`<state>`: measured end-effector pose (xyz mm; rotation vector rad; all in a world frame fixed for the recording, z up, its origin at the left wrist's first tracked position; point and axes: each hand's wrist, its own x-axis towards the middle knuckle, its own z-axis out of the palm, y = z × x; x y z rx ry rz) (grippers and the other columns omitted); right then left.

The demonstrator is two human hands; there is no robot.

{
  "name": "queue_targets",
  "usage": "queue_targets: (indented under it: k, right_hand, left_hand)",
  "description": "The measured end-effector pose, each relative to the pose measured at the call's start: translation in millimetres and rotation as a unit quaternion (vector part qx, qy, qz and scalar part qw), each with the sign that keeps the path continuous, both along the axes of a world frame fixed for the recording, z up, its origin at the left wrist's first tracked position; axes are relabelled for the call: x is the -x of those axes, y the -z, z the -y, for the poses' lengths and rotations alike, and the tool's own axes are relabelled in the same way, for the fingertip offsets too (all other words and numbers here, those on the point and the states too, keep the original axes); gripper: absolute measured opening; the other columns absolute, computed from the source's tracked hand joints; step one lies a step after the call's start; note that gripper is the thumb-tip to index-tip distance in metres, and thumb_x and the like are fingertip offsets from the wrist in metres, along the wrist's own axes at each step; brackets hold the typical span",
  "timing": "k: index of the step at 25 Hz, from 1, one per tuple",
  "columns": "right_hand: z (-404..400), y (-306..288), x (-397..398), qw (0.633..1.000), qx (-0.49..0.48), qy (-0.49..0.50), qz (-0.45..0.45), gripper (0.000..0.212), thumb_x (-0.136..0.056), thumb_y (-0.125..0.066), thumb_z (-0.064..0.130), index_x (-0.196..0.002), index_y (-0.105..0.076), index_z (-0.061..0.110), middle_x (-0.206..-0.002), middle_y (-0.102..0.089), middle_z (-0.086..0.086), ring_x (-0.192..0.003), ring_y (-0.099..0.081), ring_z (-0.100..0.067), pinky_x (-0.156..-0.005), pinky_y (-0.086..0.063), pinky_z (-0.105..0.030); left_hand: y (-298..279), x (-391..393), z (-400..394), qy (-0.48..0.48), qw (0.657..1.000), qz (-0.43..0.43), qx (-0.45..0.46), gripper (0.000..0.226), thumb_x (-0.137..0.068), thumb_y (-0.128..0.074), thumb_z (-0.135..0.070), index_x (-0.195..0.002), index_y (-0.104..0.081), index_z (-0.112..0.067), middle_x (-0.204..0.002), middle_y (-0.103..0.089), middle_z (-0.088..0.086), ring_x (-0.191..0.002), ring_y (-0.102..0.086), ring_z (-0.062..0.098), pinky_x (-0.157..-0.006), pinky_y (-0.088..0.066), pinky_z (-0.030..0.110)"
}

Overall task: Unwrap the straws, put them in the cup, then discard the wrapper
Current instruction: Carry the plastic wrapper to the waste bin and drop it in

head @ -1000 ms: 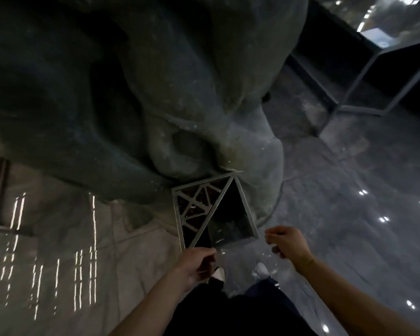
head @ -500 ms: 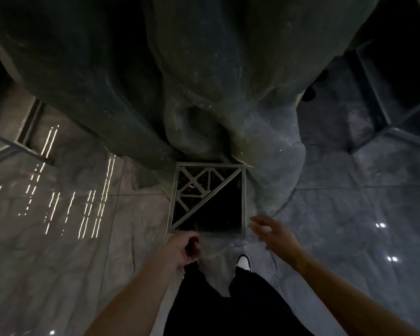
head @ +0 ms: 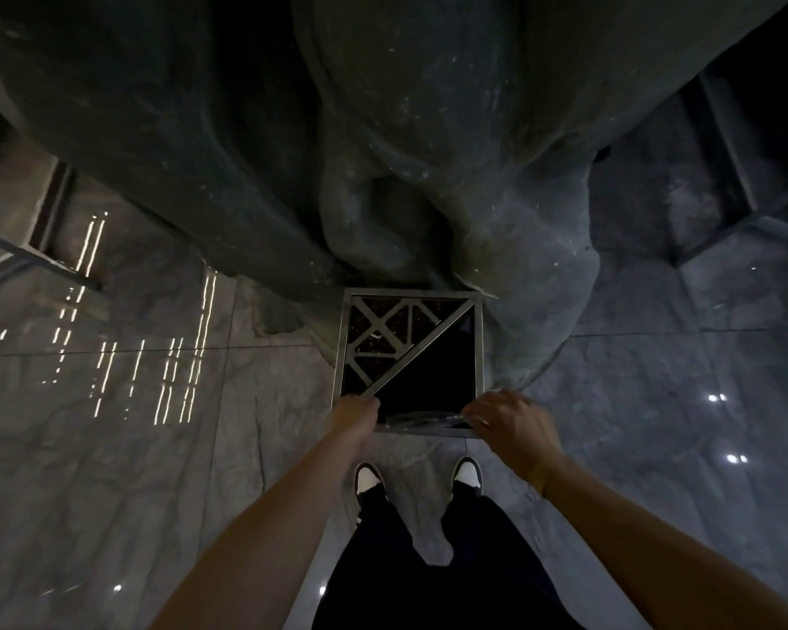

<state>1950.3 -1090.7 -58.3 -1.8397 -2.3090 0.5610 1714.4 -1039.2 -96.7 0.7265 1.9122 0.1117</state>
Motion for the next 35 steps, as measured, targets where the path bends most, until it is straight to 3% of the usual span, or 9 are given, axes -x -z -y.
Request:
queue_targets:
  k: [1, 4, 6, 9, 14, 17, 22, 28, 35]
  right_hand:
    - [-2.2, 2.3, 2.8, 1.000, 0.009, -0.004, 0.014, 0.012, -0.085, -0.067, 0.015, -0.092, -0.075, 0.021, -0.085, -0.074, 0.001, -0.078, -0.067, -0.022, -0.053, -0.054, -0.036]
    - [-5.1, 11.6, 7.3, 0.998, 0.039, -0.002, 0.040, 0.014, -0.091, -0.060, 0.018, -0.096, -0.072, 0.022, -0.090, -0.073, 0.002, -0.083, -0.064, -0.019, -0.060, -0.053, -0.031]
    - [-2.6, 20.1, 10.0, 0.997, 0.055, -0.008, 0.055, 0.017, -0.094, -0.054, 0.021, -0.099, -0.071, 0.024, -0.095, -0.072, 0.004, -0.088, -0.063, -0.017, -0.066, -0.054, -0.031]
    - [1.3, 31.4, 12.0, 0.996, 0.082, 0.012, 0.021, 0.019, -0.094, -0.054, 0.024, -0.101, -0.072, 0.025, -0.100, -0.073, 0.004, -0.092, -0.061, -0.018, -0.069, -0.054, -0.034]
    - [-0.7, 42.5, 12.3, 0.994, 0.103, 0.023, -0.021, 0.022, -0.094, -0.056, 0.026, -0.110, -0.071, 0.026, -0.111, -0.072, 0.007, -0.097, -0.061, -0.018, -0.073, -0.052, -0.031]
    - [-4.8, 48.5, 14.6, 0.989, 0.145, 0.012, 0.012, 0.031, -0.094, -0.053, 0.032, -0.124, -0.062, 0.031, -0.124, -0.065, 0.007, -0.108, -0.057, -0.016, -0.083, -0.049, -0.032]
    - [-4.3, 48.9, 17.0, 0.987, 0.157, 0.010, 0.028, 0.046, -0.089, -0.057, 0.037, -0.134, -0.049, 0.032, -0.133, -0.056, 0.008, -0.118, -0.050, -0.016, -0.091, -0.045, -0.034]
    - [-8.2, 35.4, 21.8, 0.985, 0.168, 0.025, 0.017, 0.058, -0.085, -0.060, 0.042, -0.139, -0.041, 0.035, -0.140, -0.049, 0.008, -0.125, -0.045, -0.017, -0.100, -0.040, -0.036]
    - [-5.7, 19.7, 20.2, 0.981, 0.188, -0.021, 0.038, 0.069, -0.080, -0.062, 0.049, -0.141, -0.034, 0.038, -0.143, -0.044, 0.007, -0.127, -0.044, -0.019, -0.101, -0.041, -0.039]
  left_hand:
    - [-3.6, 4.3, 4.2, 0.068, 0.995, -0.015, -0.069, 0.023, -0.092, -0.053, -0.017, -0.110, -0.064, -0.006, -0.102, -0.067, 0.017, -0.095, -0.066, 0.033, -0.082, -0.056, 0.039]
    - [-16.6, 16.5, 28.2, 0.265, 0.941, 0.048, -0.203, 0.043, -0.084, -0.055, -0.010, -0.124, -0.061, -0.023, -0.118, -0.056, -0.002, -0.106, -0.059, 0.015, -0.085, -0.048, 0.021]
    - [-18.4, 20.7, 41.1, 0.374, 0.900, 0.055, -0.217, 0.056, -0.077, -0.056, -0.012, -0.131, -0.056, -0.029, -0.126, -0.050, -0.005, -0.115, -0.050, 0.011, -0.095, -0.042, 0.021]
    - [-15.9, 20.0, 46.1, 0.430, 0.879, 0.018, -0.206, 0.060, -0.079, -0.059, -0.022, -0.137, -0.048, -0.033, -0.135, -0.042, -0.007, -0.120, -0.044, 0.010, -0.095, -0.038, 0.021]
    - [-4.8, 9.6, 45.5, 0.418, 0.877, -0.052, -0.232, 0.035, -0.091, -0.057, -0.025, -0.125, -0.057, -0.027, -0.126, -0.049, -0.004, -0.114, -0.052, 0.017, -0.090, -0.045, 0.029]
    - [1.3, 3.9, 44.3, 0.417, 0.873, -0.082, -0.238, 0.029, -0.090, -0.055, -0.026, -0.119, -0.059, -0.027, -0.120, -0.052, -0.005, -0.109, -0.055, 0.017, -0.085, -0.050, 0.032]
    - [13.4, 6.1, 47.2, 0.422, 0.867, -0.118, -0.236, 0.039, -0.086, -0.060, -0.032, -0.124, -0.054, -0.029, -0.127, -0.046, -0.006, -0.116, -0.050, 0.016, -0.084, -0.050, 0.031]
    - [10.6, 12.4, 42.9, 0.379, 0.897, -0.107, -0.202, 0.059, -0.084, -0.066, -0.031, -0.138, -0.042, -0.029, -0.140, -0.039, -0.003, -0.127, -0.044, 0.019, -0.098, -0.048, 0.039]
    - [-9.2, 31.1, 63.2, 0.286, 0.934, -0.140, -0.161, 0.074, -0.083, -0.066, -0.024, -0.146, -0.030, -0.032, -0.148, -0.033, 0.000, -0.132, -0.039, 0.023, -0.098, -0.047, 0.043]
